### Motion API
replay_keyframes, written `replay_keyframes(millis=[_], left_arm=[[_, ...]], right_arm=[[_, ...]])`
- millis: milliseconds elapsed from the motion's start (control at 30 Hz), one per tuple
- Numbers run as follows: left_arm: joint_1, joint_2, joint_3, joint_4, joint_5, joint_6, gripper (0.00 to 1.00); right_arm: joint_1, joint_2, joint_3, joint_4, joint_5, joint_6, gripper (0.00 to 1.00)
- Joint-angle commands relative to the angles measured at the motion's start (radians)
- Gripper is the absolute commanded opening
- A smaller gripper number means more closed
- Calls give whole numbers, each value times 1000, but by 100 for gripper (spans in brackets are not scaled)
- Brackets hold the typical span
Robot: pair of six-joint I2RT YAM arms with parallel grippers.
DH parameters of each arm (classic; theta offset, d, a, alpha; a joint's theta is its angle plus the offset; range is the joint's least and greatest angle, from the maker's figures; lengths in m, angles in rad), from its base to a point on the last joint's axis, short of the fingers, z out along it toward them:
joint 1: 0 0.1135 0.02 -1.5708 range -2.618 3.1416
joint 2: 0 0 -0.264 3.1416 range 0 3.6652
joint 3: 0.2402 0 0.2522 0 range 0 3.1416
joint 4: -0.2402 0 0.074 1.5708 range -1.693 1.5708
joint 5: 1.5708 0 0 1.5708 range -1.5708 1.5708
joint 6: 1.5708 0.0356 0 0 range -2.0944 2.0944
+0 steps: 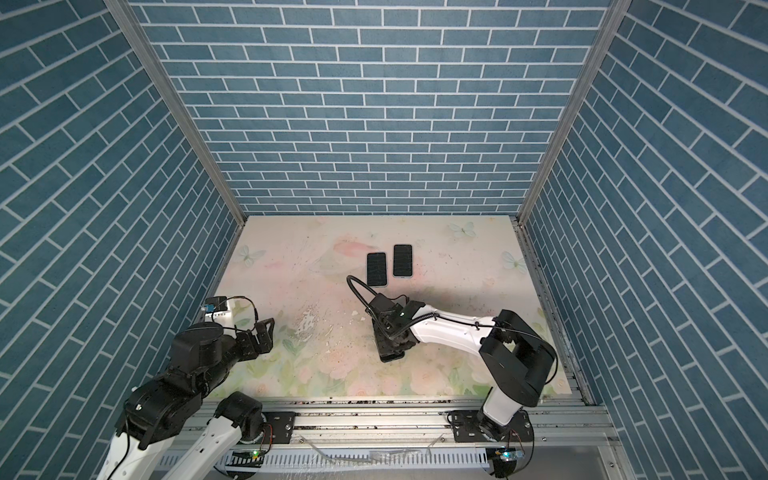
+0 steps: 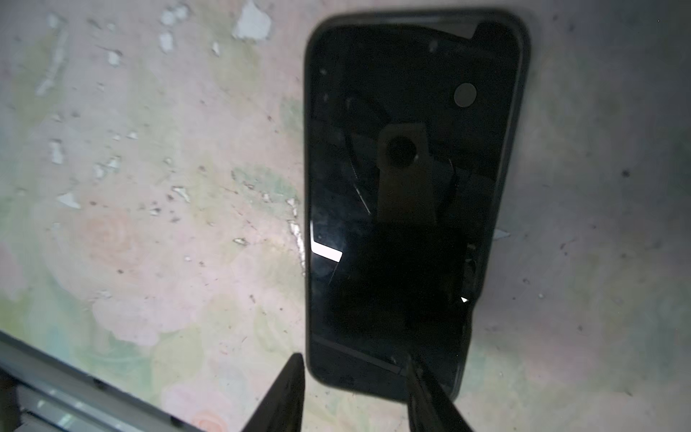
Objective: Put the phone into the phone case
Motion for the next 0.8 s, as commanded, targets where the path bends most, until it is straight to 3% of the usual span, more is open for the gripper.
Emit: replay_keyframes(millis=[0,433,767], left_arm=[[8,-27,-12,-3,-28,-2,100],[8,-38,-7,-18,-16,-2,100],[10,-33,-21,-3,5,10,100]], right_arm=[[5,71,47,-47,18,46,45],[-57,319,360,-192,158,-7,44],[-95,341,534,-262,151,-102,44]])
